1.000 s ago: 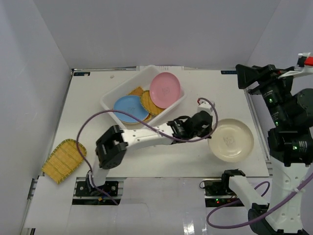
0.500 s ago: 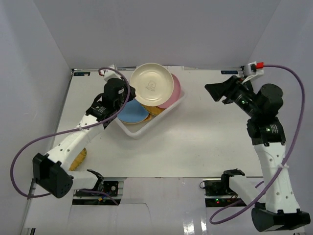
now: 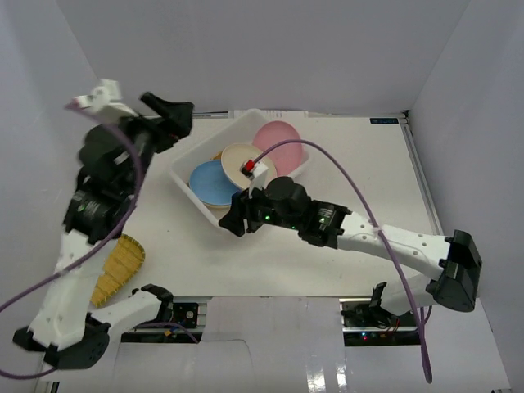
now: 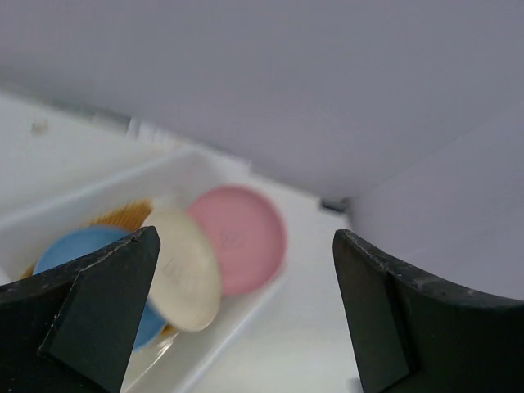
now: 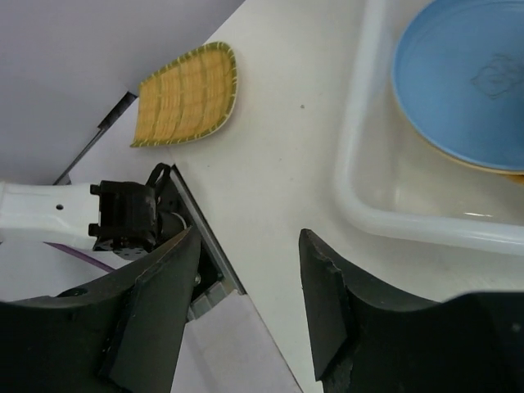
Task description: Place the plates into the plastic bin on the countertop
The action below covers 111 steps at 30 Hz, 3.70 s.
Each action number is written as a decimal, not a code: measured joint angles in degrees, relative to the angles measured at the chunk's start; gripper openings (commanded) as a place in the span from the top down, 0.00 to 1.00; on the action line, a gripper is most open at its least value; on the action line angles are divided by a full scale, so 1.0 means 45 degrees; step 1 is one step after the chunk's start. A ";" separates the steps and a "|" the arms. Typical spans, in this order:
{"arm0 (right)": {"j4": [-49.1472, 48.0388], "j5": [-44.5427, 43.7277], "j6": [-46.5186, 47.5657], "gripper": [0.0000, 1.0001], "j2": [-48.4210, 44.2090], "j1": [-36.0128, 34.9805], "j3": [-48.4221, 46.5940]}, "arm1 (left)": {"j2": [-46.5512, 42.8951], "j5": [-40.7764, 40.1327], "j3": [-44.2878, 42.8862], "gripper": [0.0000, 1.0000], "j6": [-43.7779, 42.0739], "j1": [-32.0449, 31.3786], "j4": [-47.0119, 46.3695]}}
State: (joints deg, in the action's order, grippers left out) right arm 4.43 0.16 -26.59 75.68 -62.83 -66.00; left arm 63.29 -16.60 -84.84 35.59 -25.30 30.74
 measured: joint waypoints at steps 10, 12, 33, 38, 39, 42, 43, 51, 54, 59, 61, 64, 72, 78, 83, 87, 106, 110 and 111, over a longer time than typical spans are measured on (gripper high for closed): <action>-0.0267 -0.0845 0.0097 0.54 0.7616 -0.2492 -0.6708 | -0.5911 0.0418 -0.2730 0.02 0.0452 0.0005 0.0593; 0.0311 -0.0869 0.0228 0.30 0.9335 -0.2652 -0.8806 | -0.6096 0.0821 -0.2467 0.02 0.0636 0.0005 0.0889; 0.0393 0.1447 -0.1433 0.00 1.6699 -0.2089 -1.4217 | -0.5945 0.4367 0.0709 0.02 0.0894 0.0005 0.2123; -0.1316 0.2341 -0.2739 0.21 1.7316 -0.1909 -1.4285 | -0.6212 0.4260 0.1088 0.02 0.0690 0.0005 0.2142; -0.1593 0.2497 -0.2958 0.28 1.7403 -0.1885 -1.4270 | -0.6280 0.4216 0.1122 0.02 0.0651 0.0005 0.2147; -0.2108 0.3021 -0.3609 0.54 1.7500 -0.1783 -1.3954 | -0.6509 0.4143 0.1234 0.02 0.0549 0.0005 0.2152; -0.2132 0.3147 -0.3813 0.66 1.7544 -0.1763 -1.3867 | -0.6572 0.4119 0.1263 0.02 0.0515 0.0005 0.2152; -0.3565 0.3643 -0.4410 0.92 1.7146 -0.1729 -1.2604 | -0.6887 0.3687 0.1564 0.02 0.0233 0.0005 0.2239; -0.3439 0.3473 -0.4138 0.92 1.6592 -0.1729 -1.2084 | -0.6887 0.3526 0.1506 0.02 0.0141 0.0005 0.2336; -0.2424 0.2603 -0.2817 0.92 1.4931 -0.1734 -1.1759 | -0.6601 0.3177 0.0505 0.02 -0.0136 0.0005 0.2560; -0.2234 0.2001 -0.2098 0.92 1.3765 -0.1744 -1.1506 | -0.6407 0.3007 -0.0219 0.02 -0.0257 0.0005 0.2492; -0.2200 0.1433 -0.1345 0.92 1.1604 -0.1598 -1.0486 | -0.6290 0.2856 -0.0806 0.02 -0.0359 0.0005 0.2331; -0.5513 0.1821 -0.2346 0.92 0.5100 0.2739 -0.4702 | -0.5770 0.2871 0.1025 0.02 -0.0233 0.0005 0.1569; -0.5226 0.2205 -0.2982 0.92 0.4847 0.6232 -0.2963 | -0.4624 0.2871 0.3526 0.02 0.0068 0.0005 0.1180; -0.3672 0.2278 -0.1491 0.86 0.4745 0.4697 -0.2511 | -0.4677 0.1996 0.4639 0.02 0.0102 0.0000 0.1370; -0.3521 0.2297 -0.0835 0.83 0.3954 0.2293 -0.0651 | -0.5717 -0.0015 0.5469 0.06 0.0427 0.0000 0.2064; -0.3157 0.0845 0.0602 0.51 -0.1253 0.1860 0.1904 | -0.4765 -0.3342 0.8952 0.02 0.5100 0.0840 0.6494; -0.3002 0.0661 0.0743 0.51 -0.2322 0.2132 0.2837 | -0.3750 -0.1778 0.9156 0.02 0.4138 0.3662 0.5591; -0.2900 0.0617 0.0787 0.51 -0.2521 0.2191 0.2997 | -0.3395 -0.1239 0.9262 0.02 0.3711 0.4741 0.5192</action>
State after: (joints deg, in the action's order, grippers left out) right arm -8.62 2.94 -23.05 64.34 -52.97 -52.51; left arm 48.01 -22.17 -43.16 52.29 -3.97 54.11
